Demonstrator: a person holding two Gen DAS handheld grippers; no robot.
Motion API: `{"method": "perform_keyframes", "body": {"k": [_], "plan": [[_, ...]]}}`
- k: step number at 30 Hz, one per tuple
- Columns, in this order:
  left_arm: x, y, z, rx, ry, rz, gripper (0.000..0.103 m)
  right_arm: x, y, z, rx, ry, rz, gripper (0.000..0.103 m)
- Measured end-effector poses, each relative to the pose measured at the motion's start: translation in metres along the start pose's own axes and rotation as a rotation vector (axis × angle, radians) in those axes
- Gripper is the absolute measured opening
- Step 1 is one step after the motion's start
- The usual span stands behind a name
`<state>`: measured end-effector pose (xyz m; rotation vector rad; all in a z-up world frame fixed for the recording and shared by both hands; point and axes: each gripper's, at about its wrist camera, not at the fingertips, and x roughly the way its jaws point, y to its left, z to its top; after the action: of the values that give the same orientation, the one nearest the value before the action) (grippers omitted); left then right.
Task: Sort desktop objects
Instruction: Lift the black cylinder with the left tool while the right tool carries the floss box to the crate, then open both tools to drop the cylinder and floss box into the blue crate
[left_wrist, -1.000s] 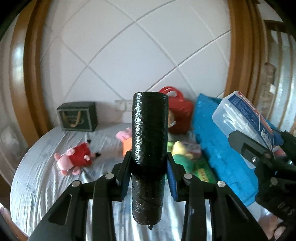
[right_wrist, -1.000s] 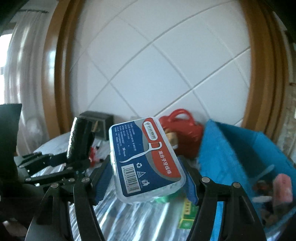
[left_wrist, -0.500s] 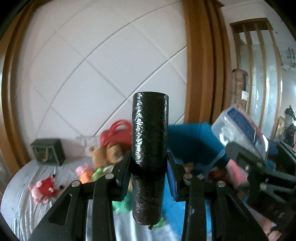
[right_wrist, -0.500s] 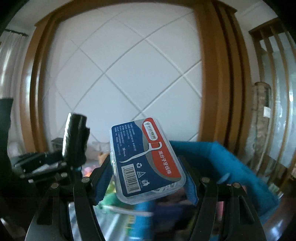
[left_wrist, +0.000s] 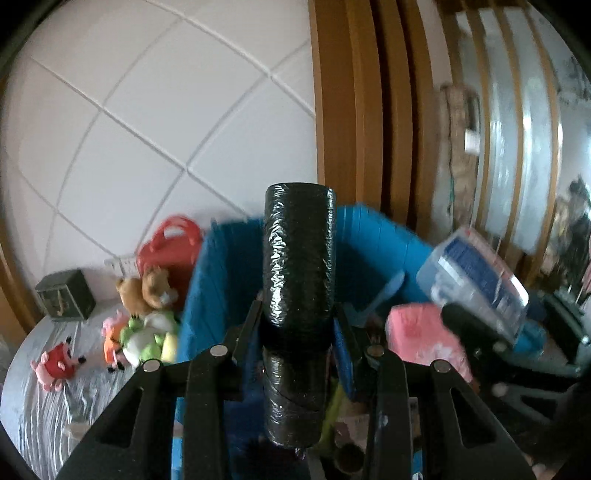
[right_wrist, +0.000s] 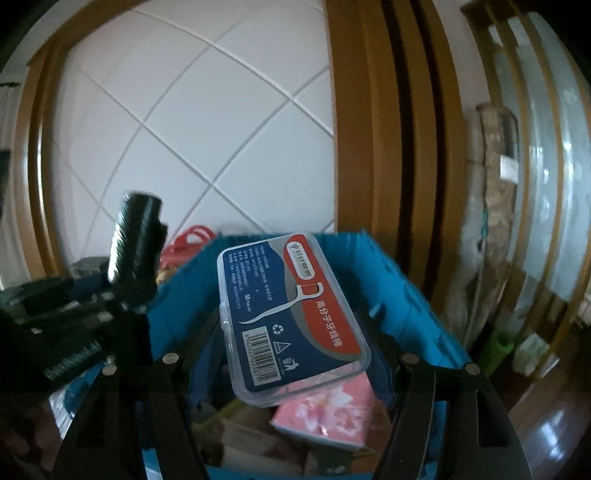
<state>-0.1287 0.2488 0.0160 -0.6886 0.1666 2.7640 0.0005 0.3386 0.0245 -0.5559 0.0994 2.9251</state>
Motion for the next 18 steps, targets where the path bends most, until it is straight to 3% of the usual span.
{"method": "perform_keyframes", "body": {"k": [6,11,13,15,18], "plan": [[0.035,-0.009,-0.02,0.012,0.127,0.038,0.034,0.017,-0.018,-0.013,-0.008,0.032,0.024,0.068],[0.05,-0.004,-0.026,-0.004,0.18,0.075,0.038,0.033,-0.009,-0.017,-0.032,0.058,0.065,0.069],[0.049,0.001,-0.026,-0.011,0.176,0.09,0.058,0.04,-0.007,-0.016,-0.039,0.064,0.069,0.069],[0.045,0.005,-0.026,-0.018,0.169,0.102,0.071,0.046,-0.004,-0.014,-0.039,0.071,0.07,0.069],[0.044,0.01,-0.026,-0.03,0.174,0.098,0.073,0.051,-0.006,-0.012,-0.032,0.069,0.048,0.07]]}}
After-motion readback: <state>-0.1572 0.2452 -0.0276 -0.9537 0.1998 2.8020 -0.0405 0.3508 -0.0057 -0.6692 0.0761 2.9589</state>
